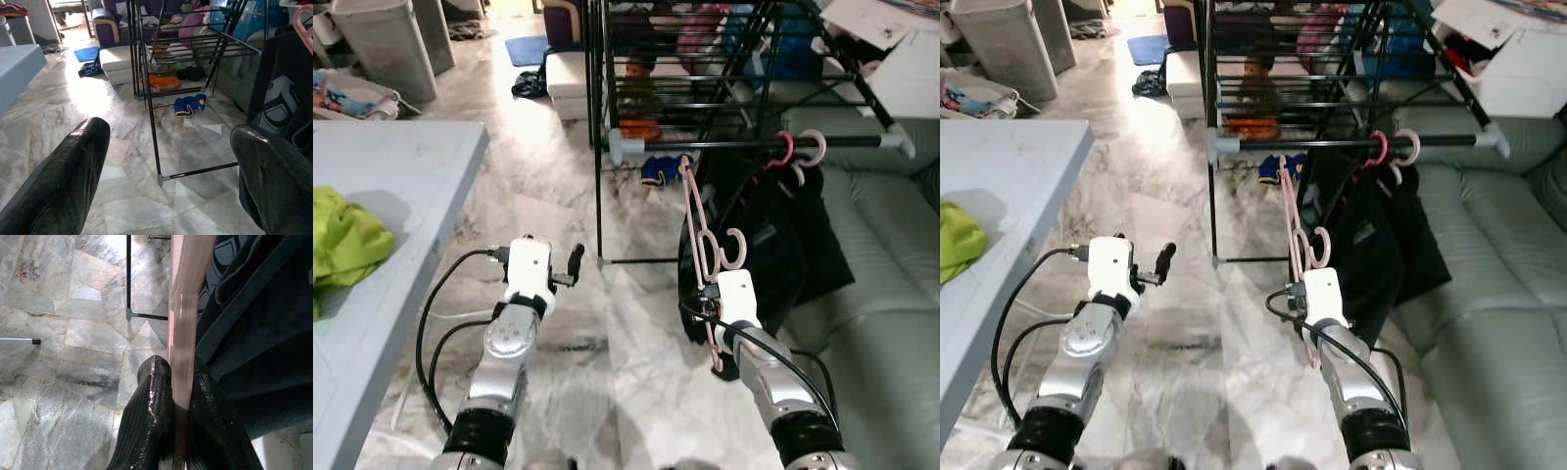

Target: Hang hanger

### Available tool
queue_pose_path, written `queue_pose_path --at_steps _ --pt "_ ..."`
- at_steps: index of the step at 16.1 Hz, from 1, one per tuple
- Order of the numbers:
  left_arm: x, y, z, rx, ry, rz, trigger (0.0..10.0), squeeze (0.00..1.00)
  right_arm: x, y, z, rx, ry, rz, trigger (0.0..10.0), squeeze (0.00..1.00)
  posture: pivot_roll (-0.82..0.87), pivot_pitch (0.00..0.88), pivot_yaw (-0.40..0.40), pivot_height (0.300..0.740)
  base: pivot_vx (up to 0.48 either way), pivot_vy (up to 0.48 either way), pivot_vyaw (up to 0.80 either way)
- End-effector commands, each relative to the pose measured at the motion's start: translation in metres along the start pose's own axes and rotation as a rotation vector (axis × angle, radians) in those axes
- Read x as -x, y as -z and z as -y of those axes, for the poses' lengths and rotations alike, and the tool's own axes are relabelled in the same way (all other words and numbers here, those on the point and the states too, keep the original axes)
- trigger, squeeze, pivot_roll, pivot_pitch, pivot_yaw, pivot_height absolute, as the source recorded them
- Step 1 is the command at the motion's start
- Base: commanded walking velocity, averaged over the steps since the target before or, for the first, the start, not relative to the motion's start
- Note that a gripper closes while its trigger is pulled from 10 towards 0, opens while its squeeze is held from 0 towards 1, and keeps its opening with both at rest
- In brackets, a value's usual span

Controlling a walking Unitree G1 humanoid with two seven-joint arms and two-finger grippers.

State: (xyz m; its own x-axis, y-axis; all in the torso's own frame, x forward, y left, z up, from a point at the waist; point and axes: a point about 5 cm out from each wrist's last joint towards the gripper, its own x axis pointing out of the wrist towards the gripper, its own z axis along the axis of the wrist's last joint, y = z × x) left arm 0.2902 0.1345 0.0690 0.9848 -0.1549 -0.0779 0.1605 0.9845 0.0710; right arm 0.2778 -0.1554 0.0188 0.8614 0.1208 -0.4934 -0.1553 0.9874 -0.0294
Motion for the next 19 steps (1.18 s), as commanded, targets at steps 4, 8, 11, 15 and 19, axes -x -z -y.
queue_pose_path --at_steps 4,8,11,15,19 --pt "0.000 -0.004 -0.002 -0.002 0.003 0.008 10.0 0.00 -0.001 -0.008 -0.003 -0.002 -0.020 0.031 10.0 0.00 0.04 0.000 -0.016 0.740 0.447 0.000 0.00" --pt "0.001 -0.003 -0.003 0.002 0.000 0.000 10.0 0.00 -0.002 -0.007 -0.007 0.016 -0.054 0.013 10.0 0.00 0.04 0.000 -0.013 0.740 0.459 0.000 0.00" --pt "0.000 -0.002 -0.004 0.004 -0.003 -0.008 10.0 0.00 -0.003 -0.010 -0.011 0.023 -0.069 0.015 10.0 0.00 0.04 0.000 -0.013 0.740 0.406 0.084 0.00" --pt "0.001 0.001 -0.004 0.013 -0.024 -0.030 10.0 0.00 -0.003 -0.009 -0.013 0.030 -0.076 0.008 10.0 0.00 0.04 0.000 -0.014 0.740 0.067 0.000 0.00" --pt "0.001 0.001 -0.003 0.013 -0.006 -0.033 10.0 0.00 0.006 0.000 -0.022 0.040 -0.120 -0.020 10.0 0.00 0.05 0.000 -0.010 0.740 0.000 0.000 0.00"
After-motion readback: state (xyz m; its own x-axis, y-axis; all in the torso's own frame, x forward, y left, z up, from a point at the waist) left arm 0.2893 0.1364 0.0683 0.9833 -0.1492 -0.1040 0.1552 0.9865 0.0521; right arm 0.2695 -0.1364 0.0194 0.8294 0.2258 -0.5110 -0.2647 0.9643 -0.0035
